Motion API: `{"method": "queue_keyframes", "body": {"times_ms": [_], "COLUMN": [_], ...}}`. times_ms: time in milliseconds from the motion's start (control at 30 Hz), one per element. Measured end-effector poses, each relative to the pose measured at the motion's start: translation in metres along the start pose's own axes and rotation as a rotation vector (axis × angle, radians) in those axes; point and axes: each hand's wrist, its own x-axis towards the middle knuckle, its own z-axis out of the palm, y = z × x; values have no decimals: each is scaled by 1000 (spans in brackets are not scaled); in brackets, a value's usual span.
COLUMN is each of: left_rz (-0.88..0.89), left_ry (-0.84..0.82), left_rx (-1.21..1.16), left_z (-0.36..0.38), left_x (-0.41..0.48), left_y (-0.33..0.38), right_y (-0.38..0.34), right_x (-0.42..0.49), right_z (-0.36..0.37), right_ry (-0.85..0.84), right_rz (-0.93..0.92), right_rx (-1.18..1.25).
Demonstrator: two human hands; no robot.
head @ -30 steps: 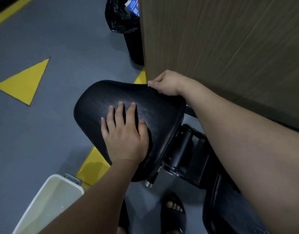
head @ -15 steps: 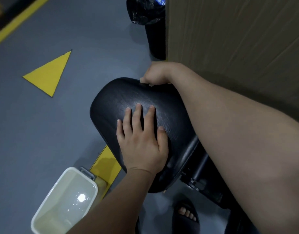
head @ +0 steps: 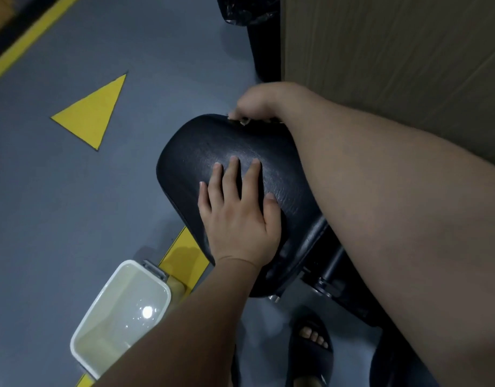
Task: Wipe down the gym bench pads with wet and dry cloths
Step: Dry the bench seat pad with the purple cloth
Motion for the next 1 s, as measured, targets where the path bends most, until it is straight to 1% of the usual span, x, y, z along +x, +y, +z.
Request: {"method": "queue_keyframes", "body": {"times_ms": [133,233,300,433,633,733,833,1000], "left_rz": [-6,-2,-6,-6,0,-8,-19,-10], "left_ry": [4,4,2,-14,-14,-10,-14,-22], "left_rx": [-3,-8,-16,-36,-61,-71,-99,-110], "left_z": [0,0,0,-3,-4,-5,-6,-7], "left_x": [-1,-2,-2,-3,-4,-5,-5,-6], "left_y": [1,0,-1,0,-1,0,1,1], "right_y": [14,30,45,74,86,85,85,74], "right_x": [-19,-40,-59,-97,-145,-164,-175,-189], "right_z": [-2,-4,-8,-9,10,27,50,105], "right_ry": [-22,0,37,74,250,376,530,703], "right_rz": [40,83,133,246,402,478,525,606], "right_rx": [-38,-32,19,209,369,510,656,826]}}
